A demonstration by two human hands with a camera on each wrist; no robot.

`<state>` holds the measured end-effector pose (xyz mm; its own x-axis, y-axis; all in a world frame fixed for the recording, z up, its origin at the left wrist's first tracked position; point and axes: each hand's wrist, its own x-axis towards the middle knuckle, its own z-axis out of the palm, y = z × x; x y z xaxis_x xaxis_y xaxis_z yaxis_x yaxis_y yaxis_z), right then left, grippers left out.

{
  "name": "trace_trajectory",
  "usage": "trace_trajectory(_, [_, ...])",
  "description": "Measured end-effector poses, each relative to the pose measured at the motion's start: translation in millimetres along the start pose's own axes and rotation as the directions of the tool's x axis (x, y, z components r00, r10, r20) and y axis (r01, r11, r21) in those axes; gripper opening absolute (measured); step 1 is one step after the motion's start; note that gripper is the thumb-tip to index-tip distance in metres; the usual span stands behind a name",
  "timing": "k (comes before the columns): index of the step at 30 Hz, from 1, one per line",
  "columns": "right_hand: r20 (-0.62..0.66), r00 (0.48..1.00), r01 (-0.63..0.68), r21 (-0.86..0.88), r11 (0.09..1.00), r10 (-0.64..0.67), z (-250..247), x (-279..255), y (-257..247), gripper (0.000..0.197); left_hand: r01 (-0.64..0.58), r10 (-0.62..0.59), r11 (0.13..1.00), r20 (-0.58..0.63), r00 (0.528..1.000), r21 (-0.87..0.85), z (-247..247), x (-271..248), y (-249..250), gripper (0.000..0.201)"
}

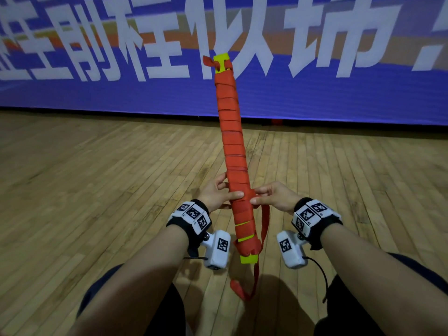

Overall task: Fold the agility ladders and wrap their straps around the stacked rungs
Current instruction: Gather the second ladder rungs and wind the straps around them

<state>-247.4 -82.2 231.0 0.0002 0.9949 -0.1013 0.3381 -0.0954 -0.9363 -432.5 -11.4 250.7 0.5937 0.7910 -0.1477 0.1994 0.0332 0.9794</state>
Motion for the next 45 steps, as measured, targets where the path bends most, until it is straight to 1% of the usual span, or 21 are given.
trace_trajectory(3, [-0.011, 1.0, 0.0, -0.032, 0.999, 0.0, 3, 0, -1, 0.027, 0.008, -0.007, 0.999, -0.027, 1.0, 0.043, 2, -1, 0, 0.067])
trace_trajectory(7, [-0.034, 0.999, -0.023, -0.062, 0.998, 0.021, 4, 2, 0, 0.025, -0.003, 0.005, 0.999, -0.042, 0.999, 0.054, 4, -2, 3, 0.053])
trace_trajectory(9, [-0.04, 0.999, -0.018, -0.106, 0.994, 0.014, 7, 5, 1, 0.021, 0.009, -0.006, 0.999, -0.074, 0.997, 0.043, 7, -2, 4, 0.048])
trace_trajectory(11, [-0.047, 0.999, -0.01, -0.133, 0.991, 0.004, 10, 7, 0, 0.015, 0.022, -0.016, 0.999, -0.124, 0.992, 0.043, 9, 0, 4, 0.049])
trace_trajectory(13, [-0.064, 0.998, -0.007, -0.118, 0.993, -0.001, 13, 8, -2, 0.016, 0.034, -0.025, 0.998, -0.147, 0.989, 0.059, 8, 1, 3, 0.051])
trace_trajectory(15, [-0.067, 0.998, 0.004, -0.101, 0.995, -0.01, 15, 8, -3, 0.017, 0.059, -0.05, 0.997, -0.141, 0.989, 0.059, 7, 1, 3, 0.049])
trace_trajectory(19, [-0.058, 0.998, 0.001, -0.083, 0.997, -0.006, 12, 9, -2, 0.007, 0.092, -0.085, 0.995, -0.139, 0.987, 0.042, 9, 2, 4, 0.052])
trace_trajectory(22, [-0.036, 0.999, -0.002, -0.104, 0.995, -0.002, 10, 10, 0, 0.011, 0.102, -0.095, 0.994, -0.158, 0.983, 0.037, 12, 3, 3, 0.059])
trace_trajectory(25, [0.012, 1.0, 0.002, -0.11, 0.994, -0.001, 7, 9, 0, 0.009, 0.094, -0.09, 0.995, -0.144, 0.986, 0.02, 12, 3, 1, 0.063])
trace_trajectory(28, [0.045, 0.999, 0.004, -0.128, 0.992, 0.002, 4, 8, 0, 0.007, 0.074, -0.075, 0.997, -0.09, 0.993, -0.023, 10, 1, 1, 0.067])
trace_trajectory(31, [0.017, 1.0, 0.01, -0.137, 0.99, -0.008, 3, 6, -1, 0.008, 0.062, -0.066, 0.995, -0.042, 0.997, -0.08, 7, -1, 2, 0.072])
trace_trajectory(33, [0.007, 1.0, 0.023, -0.126, 0.992, -0.023, 3, 6, -1, 0.004, 0.054, -0.056, 0.992, -0.009, 0.998, -0.11, 5, -2, 3, 0.071])
trace_trajectory(34, [0.007, 0.999, 0.034, -0.105, 0.994, -0.033, 3, 5, -1, 0.006, 0.052, -0.052, 0.99, 0.009, 0.999, -0.128, 5, -2, 3, 0.07])
trace_trajectory(37, [0.015, 0.999, 0.044, 0.016, 0.999, -0.044, 2, 6, 0, 0.029, 0.037, -0.031, 0.984, 0.038, 0.999, -0.174, 5, -3, 3, 0.068])
trace_trajectory(39, [0.024, 0.999, 0.048, 0.044, 0.998, -0.049, 2, 5, -1, 0.038, 0.035, -0.027, 0.979, 0.039, 0.999, -0.202, 6, -3, 2, 0.069])
trace_trajectory(42, [0.007, 0.998, 0.058, 0.042, 0.997, -0.059, 1, 4, -1, 0.039, 0.043, -0.036, 0.972, 0.036, 0.999, -0.233, 7, -2, 1, 0.067])
trace_trajectory(45, [-0.011, 0.998, 0.066, 0.025, 0.997, -0.066, 1, 4, 0, 0.038, 0.075, -0.067, 0.965, 0.039, 0.997, -0.252, 5, -2, -1, 0.072])
